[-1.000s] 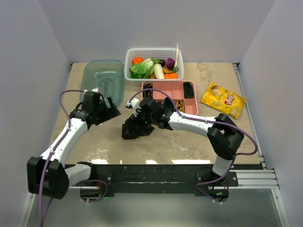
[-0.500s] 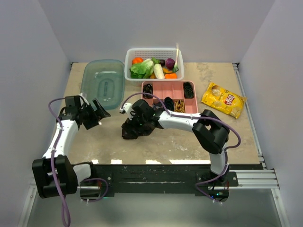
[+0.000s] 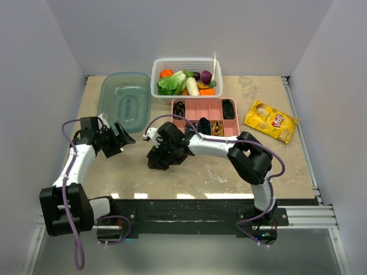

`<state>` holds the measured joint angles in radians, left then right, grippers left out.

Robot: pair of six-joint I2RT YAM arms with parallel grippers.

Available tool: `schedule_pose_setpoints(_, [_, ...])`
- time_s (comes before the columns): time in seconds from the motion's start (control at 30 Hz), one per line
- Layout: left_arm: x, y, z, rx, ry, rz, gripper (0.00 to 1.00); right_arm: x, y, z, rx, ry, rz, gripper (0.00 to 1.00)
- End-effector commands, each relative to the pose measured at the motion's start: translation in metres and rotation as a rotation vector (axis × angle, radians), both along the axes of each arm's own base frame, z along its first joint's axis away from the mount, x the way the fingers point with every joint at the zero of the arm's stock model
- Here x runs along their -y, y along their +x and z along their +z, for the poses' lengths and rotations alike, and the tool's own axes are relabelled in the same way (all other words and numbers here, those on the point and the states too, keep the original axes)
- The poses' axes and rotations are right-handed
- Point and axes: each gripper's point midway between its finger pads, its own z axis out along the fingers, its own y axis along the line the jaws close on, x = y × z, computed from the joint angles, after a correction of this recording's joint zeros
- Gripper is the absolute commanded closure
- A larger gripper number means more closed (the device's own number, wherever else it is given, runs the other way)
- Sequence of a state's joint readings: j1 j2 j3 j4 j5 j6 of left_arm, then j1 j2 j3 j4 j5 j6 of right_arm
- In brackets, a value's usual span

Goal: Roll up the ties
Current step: Roll the tie at the center of the board.

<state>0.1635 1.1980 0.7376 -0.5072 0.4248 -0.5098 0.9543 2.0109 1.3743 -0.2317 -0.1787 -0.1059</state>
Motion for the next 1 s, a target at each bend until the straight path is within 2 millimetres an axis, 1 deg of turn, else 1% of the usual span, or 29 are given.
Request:
schedule_pose_setpoints(0.0, [0.001, 0.006, 0.003, 0.045, -0.009, -0.032, 0.10, 0.002, -0.003, -0.005, -0.019, -0.028, 0.027, 0.01])
schedule_pose_setpoints(0.1, [0.000, 0.006, 0.002, 0.045, -0.006, -0.033, 0.11, 0.002, -0.009, -0.008, -0.048, -0.028, 0.045, 0.05])
schedule_pose_setpoints(0.2, [0.001, 0.006, 0.002, 0.047, -0.007, -0.039, 0.11, 0.000, -0.015, -0.007, -0.077, -0.017, 0.063, 0.12])
schedule_pose_setpoints(0.23, [0.001, 0.006, 0.003, 0.049, -0.008, -0.040, 0.11, -0.002, -0.018, -0.006, -0.089, -0.008, 0.072, 0.17])
schedule_pose_setpoints(0.53, [0.005, 0.007, 0.000, 0.044, -0.024, -0.067, 0.11, -0.011, -0.032, -0.002, -0.175, 0.020, 0.118, 0.29])
schedule_pose_setpoints(0.67, [0.007, 0.005, -0.004, 0.033, -0.036, -0.082, 0.11, -0.014, -0.028, 0.004, -0.169, 0.028, 0.089, 0.24])
schedule_pose_setpoints(0.73, [0.008, 0.004, -0.006, 0.030, -0.038, -0.089, 0.11, -0.015, -0.021, 0.012, -0.141, 0.035, 0.058, 0.18])
schedule_pose_setpoints(0.77, [0.008, 0.004, -0.006, 0.031, -0.037, -0.091, 0.11, -0.016, -0.018, 0.022, -0.129, 0.052, 0.047, 0.16])
schedule_pose_setpoints(0.8, [0.008, 0.004, -0.005, 0.034, -0.038, -0.092, 0.11, -0.018, -0.013, 0.031, -0.107, 0.064, 0.031, 0.12])
schedule_pose_setpoints(0.93, [0.011, 0.002, -0.005, 0.027, -0.052, -0.117, 0.11, -0.024, -0.002, 0.064, -0.070, 0.123, -0.008, 0.07])
schedule_pose_setpoints(0.97, [0.012, 0.002, -0.006, 0.024, -0.056, -0.120, 0.11, -0.026, 0.000, 0.078, -0.056, 0.147, -0.016, 0.07])
